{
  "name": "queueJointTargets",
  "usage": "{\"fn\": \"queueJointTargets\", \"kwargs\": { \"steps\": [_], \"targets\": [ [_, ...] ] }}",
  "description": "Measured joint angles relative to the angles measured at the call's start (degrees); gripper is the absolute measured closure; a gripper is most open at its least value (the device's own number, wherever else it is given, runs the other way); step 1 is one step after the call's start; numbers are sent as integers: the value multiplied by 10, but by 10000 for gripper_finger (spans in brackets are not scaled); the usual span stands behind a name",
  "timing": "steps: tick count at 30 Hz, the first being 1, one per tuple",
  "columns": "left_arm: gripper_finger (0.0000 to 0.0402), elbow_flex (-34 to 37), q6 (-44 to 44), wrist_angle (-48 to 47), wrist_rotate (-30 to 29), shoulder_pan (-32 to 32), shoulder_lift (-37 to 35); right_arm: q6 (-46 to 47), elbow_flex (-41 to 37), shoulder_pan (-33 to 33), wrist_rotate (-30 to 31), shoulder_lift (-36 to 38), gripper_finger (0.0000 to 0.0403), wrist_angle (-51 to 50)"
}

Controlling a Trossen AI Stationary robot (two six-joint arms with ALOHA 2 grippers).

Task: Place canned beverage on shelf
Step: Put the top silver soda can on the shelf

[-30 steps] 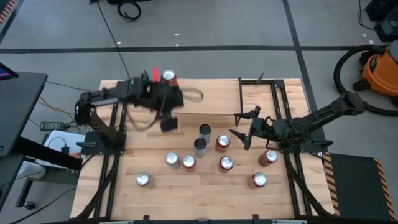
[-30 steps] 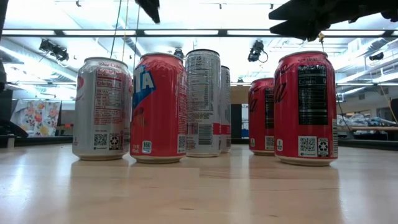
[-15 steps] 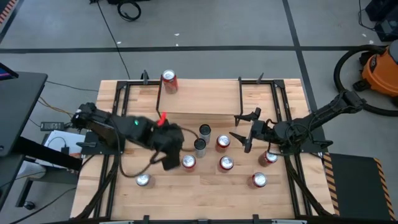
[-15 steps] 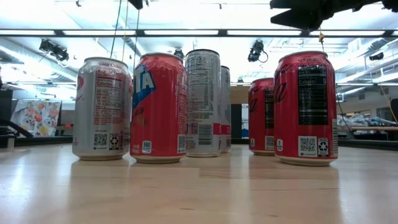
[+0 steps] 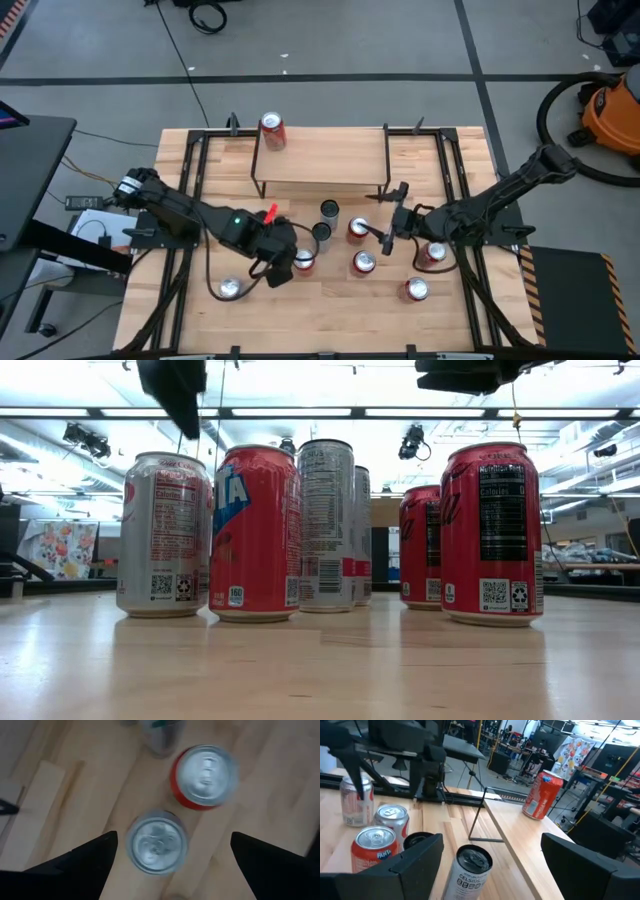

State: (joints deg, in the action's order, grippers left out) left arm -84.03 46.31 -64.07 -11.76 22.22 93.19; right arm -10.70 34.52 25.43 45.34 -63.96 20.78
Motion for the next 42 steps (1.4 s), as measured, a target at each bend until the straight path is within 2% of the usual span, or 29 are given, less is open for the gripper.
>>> {"fn": "queueJointTargets", "kwargs": {
  "steps": [6,13,36,42],
  "targets": [
    [2,30,49,-6,-8,-3,2,0,0,-1,-2,-6,55,1],
    [2,31,81,-4,-1,-3,4,0,0,-2,-4,-6,55,2],
    [2,31,57,-1,24,-7,57,0,-1,-2,-16,-5,55,19],
    [37,31,39,-9,24,-9,66,1,-1,-1,-19,-5,55,24]
  ]
}}
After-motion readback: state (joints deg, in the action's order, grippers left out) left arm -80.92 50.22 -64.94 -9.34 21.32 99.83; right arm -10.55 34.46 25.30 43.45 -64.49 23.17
